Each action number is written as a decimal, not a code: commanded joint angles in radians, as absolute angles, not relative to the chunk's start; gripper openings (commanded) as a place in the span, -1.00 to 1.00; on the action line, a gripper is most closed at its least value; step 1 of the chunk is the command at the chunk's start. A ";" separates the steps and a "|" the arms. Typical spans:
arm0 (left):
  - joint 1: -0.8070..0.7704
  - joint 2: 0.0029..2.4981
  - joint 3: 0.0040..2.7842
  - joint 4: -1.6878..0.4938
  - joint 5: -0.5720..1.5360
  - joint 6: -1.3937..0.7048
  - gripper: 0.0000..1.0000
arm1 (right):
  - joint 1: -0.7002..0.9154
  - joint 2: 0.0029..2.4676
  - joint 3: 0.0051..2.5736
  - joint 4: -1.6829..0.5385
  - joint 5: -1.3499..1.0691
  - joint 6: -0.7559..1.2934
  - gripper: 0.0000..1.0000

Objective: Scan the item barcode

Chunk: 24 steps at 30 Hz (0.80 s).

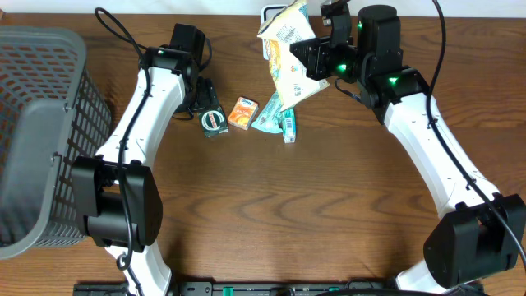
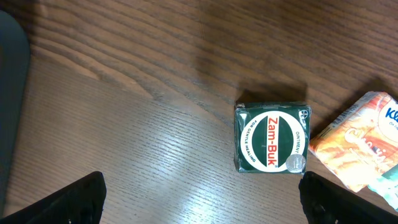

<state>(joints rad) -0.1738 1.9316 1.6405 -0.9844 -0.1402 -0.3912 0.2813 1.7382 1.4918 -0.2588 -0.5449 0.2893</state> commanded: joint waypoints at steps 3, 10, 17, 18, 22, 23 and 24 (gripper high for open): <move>-0.173 1.924 1.645 -0.986 -0.146 -0.382 0.96 | 0.290 1.720 1.507 -0.252 -0.547 0.303 -0.98; -0.173 1.924 1.645 -0.986 -0.146 -0.382 0.95 | 0.290 1.720 1.507 -0.253 -0.529 0.303 -0.98; -0.173 1.924 1.645 -0.986 -0.146 -0.382 0.96 | 0.290 1.720 1.507 -0.254 -0.529 0.303 -0.98; -0.173 1.924 1.645 -0.986 -0.146 -0.382 0.96 | 0.290 1.720 1.507 -0.254 -0.529 0.303 -0.98; -0.173 1.924 1.645 -0.986 -0.146 -0.382 0.96 | 0.290 1.720 1.507 -0.253 -0.528 0.303 -0.98; -0.173 1.924 1.645 -0.986 -0.146 -0.382 0.95 | 0.290 1.720 1.507 -0.254 -0.529 0.303 -0.98; -0.173 1.924 1.645 -0.986 -0.146 -0.382 0.95 | 0.290 1.720 1.507 -0.254 -0.528 0.303 -0.98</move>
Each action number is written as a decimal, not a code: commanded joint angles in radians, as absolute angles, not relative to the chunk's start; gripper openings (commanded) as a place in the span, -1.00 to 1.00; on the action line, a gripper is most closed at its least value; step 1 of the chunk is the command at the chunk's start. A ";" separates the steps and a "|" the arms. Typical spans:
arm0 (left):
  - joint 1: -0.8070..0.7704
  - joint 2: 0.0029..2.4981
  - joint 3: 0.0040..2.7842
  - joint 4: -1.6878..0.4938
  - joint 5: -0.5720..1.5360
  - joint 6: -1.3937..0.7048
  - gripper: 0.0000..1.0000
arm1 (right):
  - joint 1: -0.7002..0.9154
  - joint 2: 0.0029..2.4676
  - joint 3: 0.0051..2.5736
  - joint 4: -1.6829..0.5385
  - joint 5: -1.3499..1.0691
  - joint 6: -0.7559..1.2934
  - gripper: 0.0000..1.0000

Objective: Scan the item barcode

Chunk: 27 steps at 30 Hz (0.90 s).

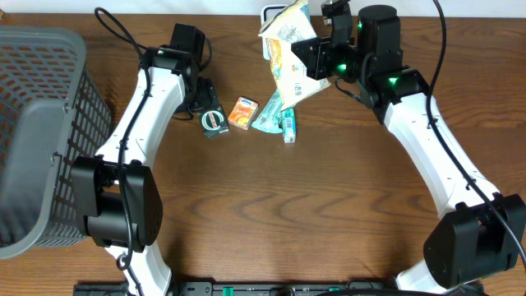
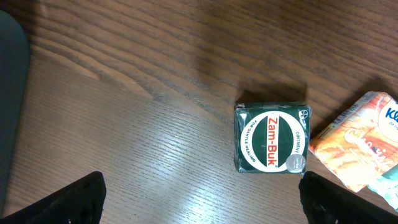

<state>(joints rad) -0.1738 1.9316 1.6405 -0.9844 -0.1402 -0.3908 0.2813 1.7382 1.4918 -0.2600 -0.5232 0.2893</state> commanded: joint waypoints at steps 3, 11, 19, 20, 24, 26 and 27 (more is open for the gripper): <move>-0.173 1.924 1.645 -0.986 -0.146 -0.382 0.95 | 0.290 1.720 1.507 -0.254 -0.528 0.303 -0.98; -0.173 1.924 1.645 -0.986 -0.146 -0.382 0.95 | 0.290 1.720 1.507 -0.259 -0.515 0.303 -0.98; -0.173 1.924 1.645 -0.986 -0.146 -0.382 0.96 | 0.290 1.726 1.504 -0.485 0.121 0.302 -0.98; -0.173 1.924 1.645 -0.986 -0.146 -0.382 0.95 | 0.290 1.727 1.504 -0.511 0.204 0.302 -0.98; -0.173 1.924 1.645 -0.986 -0.146 -0.382 0.95 | 0.290 1.740 1.504 -0.638 0.554 0.285 -0.98; -0.173 1.924 1.645 -0.986 -0.146 -0.382 0.96 | 0.290 1.765 1.500 -0.698 0.671 0.273 -0.98; -0.173 1.924 1.645 -0.986 -0.146 -0.382 0.95 | 0.290 1.779 1.496 -0.717 0.719 0.273 -0.98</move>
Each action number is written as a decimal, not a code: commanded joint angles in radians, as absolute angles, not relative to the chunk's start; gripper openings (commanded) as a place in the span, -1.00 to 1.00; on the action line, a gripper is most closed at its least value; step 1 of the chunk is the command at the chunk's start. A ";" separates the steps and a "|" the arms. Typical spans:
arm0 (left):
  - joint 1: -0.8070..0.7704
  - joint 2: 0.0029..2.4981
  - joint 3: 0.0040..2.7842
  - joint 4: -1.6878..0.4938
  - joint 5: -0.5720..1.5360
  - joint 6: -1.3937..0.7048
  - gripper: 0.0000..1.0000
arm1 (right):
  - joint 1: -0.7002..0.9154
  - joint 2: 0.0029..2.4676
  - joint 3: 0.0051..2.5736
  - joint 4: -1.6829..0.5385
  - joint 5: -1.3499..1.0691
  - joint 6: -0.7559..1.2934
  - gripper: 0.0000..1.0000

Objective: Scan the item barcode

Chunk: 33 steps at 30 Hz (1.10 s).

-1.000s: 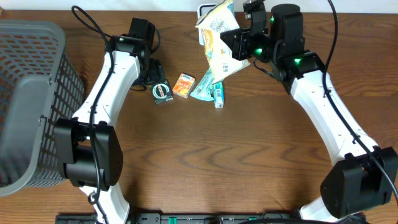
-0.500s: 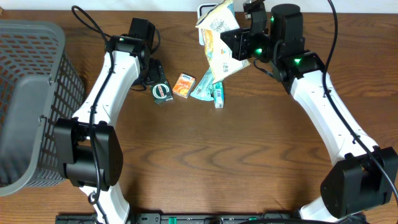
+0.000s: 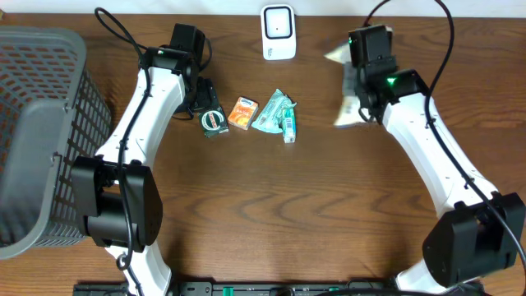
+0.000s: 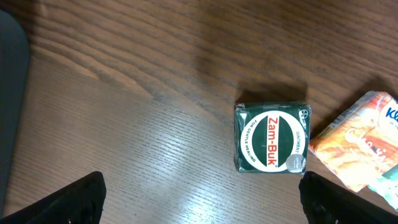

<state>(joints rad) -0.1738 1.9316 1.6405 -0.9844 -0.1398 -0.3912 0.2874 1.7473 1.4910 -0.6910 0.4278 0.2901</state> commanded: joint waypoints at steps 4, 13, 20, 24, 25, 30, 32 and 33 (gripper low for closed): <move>-0.173 1.924 1.645 -0.986 -0.146 -0.382 0.96 | 0.290 1.913 1.484 -0.798 0.896 0.266 -0.98; -0.173 1.924 1.645 -0.986 -0.146 -0.382 0.95 | 0.362 2.095 1.484 -0.834 0.909 0.200 -0.80; -0.173 1.924 1.645 -0.986 -0.146 -0.382 0.95 | 0.552 2.091 1.485 -0.802 0.911 0.088 0.08; -0.173 1.924 1.645 -0.986 -0.146 -0.382 0.96 | 0.600 2.091 1.485 -0.743 0.957 0.061 0.33; -0.173 1.924 1.645 -0.986 -0.146 -0.382 0.96 | 0.601 2.091 1.485 -0.737 0.968 0.056 0.33; -0.173 1.924 1.645 -0.986 -0.146 -0.382 0.96 | 0.592 2.091 1.485 -0.728 0.982 0.004 0.43; -0.173 1.924 1.645 -0.986 -0.146 -0.382 0.95 | 0.586 2.091 1.485 -0.720 0.971 0.002 0.47; -0.173 1.924 1.645 -0.986 -0.146 -0.382 0.96 | 0.583 2.091 1.485 -0.716 0.962 0.002 0.48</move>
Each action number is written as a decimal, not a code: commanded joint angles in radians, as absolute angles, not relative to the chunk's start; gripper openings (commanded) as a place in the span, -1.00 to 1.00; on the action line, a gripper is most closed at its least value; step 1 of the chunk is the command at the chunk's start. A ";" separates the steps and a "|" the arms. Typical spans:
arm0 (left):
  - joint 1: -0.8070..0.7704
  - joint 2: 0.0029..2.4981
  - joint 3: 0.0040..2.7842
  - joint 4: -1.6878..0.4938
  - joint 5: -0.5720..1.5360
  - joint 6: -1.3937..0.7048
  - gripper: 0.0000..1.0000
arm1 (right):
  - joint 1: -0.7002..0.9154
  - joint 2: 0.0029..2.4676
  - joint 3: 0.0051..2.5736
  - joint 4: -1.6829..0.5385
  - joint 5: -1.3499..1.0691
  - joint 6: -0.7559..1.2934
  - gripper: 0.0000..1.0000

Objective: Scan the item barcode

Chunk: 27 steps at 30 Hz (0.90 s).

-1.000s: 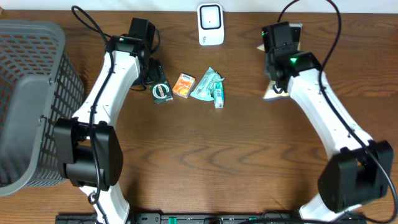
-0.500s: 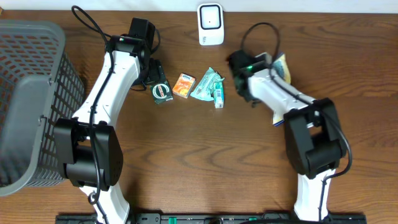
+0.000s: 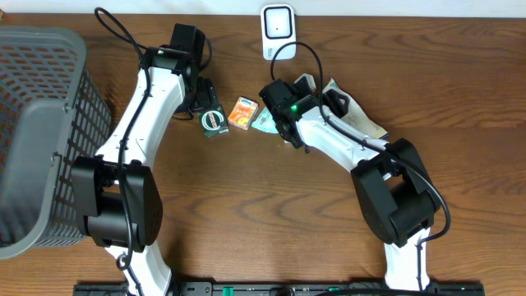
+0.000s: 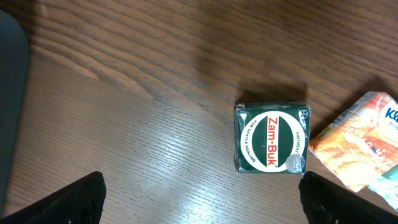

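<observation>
The white scanner [image 3: 278, 20] stands at the table's far edge. A pale yellow snack bag [image 3: 359, 113] lies flat on the table, partly under my right arm. My right gripper [image 3: 282, 115] hangs over the teal packets [image 3: 266, 122]; its fingers are hidden by the wrist. The left gripper [image 4: 199, 202] is open and empty, low over the wood just short of the green Zam-Buk box [image 4: 272, 138]. An orange packet [image 4: 351, 149] lies right of that box.
A grey mesh basket [image 3: 41, 123] fills the left side. The small items sit in a row mid-table: the Zam-Buk box [image 3: 214, 121], the orange packet [image 3: 242, 113], a teal tube [image 3: 289, 128]. Bare wood spreads across the near half.
My right arm has swung from the right of the scanner to the middle, over the teal packets. The snack bag it carried now lies on the table. The left arm is unchanged.
My right gripper held the snack bag up in front of the scanner at the two oldest moments. Then it had the bag lower, right of the scanner. Now the bag rests on the table and the gripper is over the teal packets. The left gripper stayed open by the Zam-Buk box.
</observation>
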<state>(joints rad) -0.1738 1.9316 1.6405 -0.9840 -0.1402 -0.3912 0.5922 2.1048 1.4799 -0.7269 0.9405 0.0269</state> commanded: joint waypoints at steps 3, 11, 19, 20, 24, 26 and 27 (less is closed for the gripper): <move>-0.173 1.924 1.645 -0.986 -0.146 -0.382 0.95 | 0.554 2.091 1.485 -0.710 0.859 0.002 0.50; -0.173 1.924 1.645 -0.986 -0.146 -0.382 0.95 | 0.399 2.094 1.485 -0.744 0.540 -0.095 0.98; -0.173 1.924 1.645 -0.986 -0.146 -0.382 0.96 | 0.299 2.098 1.424 -0.687 0.326 -0.162 0.78; -0.173 1.924 1.645 -0.986 -0.146 -0.382 0.95 | 0.294 2.098 1.415 -0.675 0.326 -0.162 0.54; -0.173 1.924 1.645 -0.986 -0.146 -0.382 0.95 | 0.282 2.096 1.406 -0.664 0.273 -0.153 -0.21; -0.173 1.924 1.645 -0.986 -0.146 -0.382 0.95 | 0.282 2.088 1.416 -0.667 0.270 -0.120 -0.62; -0.173 1.924 1.645 -0.986 -0.146 -0.382 0.95 | 0.282 2.081 1.437 -0.685 0.263 -0.080 -0.79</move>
<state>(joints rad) -0.1738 1.9316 1.6405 -0.9840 -0.1402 -0.3912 0.2859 2.0800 1.4368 -0.6567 0.3721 -0.1501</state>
